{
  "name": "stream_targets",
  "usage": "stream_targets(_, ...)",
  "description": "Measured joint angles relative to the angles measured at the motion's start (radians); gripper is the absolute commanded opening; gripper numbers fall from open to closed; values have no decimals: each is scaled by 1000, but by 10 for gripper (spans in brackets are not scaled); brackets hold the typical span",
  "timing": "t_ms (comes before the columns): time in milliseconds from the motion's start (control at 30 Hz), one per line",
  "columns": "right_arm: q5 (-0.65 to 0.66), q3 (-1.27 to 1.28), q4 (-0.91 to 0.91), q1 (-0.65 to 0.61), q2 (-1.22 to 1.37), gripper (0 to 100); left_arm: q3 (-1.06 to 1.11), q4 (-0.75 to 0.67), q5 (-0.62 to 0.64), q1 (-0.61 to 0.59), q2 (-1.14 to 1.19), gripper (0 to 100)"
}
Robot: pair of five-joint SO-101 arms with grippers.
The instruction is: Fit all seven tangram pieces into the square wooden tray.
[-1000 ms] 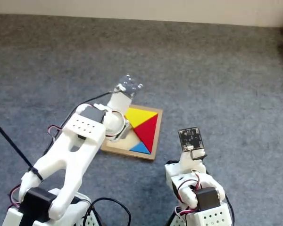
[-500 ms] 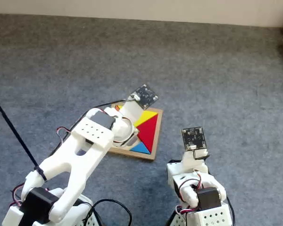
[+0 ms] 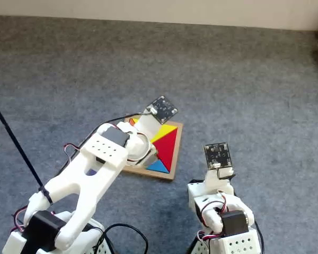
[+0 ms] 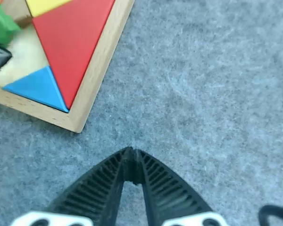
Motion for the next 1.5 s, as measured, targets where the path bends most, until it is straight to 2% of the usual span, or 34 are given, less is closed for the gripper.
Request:
stream_targets(333, 0, 0, 0, 0, 0, 10, 0, 0, 23, -2, 0, 245)
stream_targets(600, 0, 0, 0, 0, 0, 10, 0, 11, 28, -132, -11, 245)
stream_targets(867, 0, 0, 0, 0, 0, 10, -77, 258, 84, -299, -11, 248)
stream_targets(967, 0, 0, 0, 0, 0, 10, -86, 298, 89, -328, -11, 248)
stream_targets(1300, 0, 0, 0, 0, 0, 10, 23, 256, 91, -328, -14, 246)
stream_targets(1500, 0, 0, 0, 0, 0, 10, 92, 226, 46, -328, -14, 248)
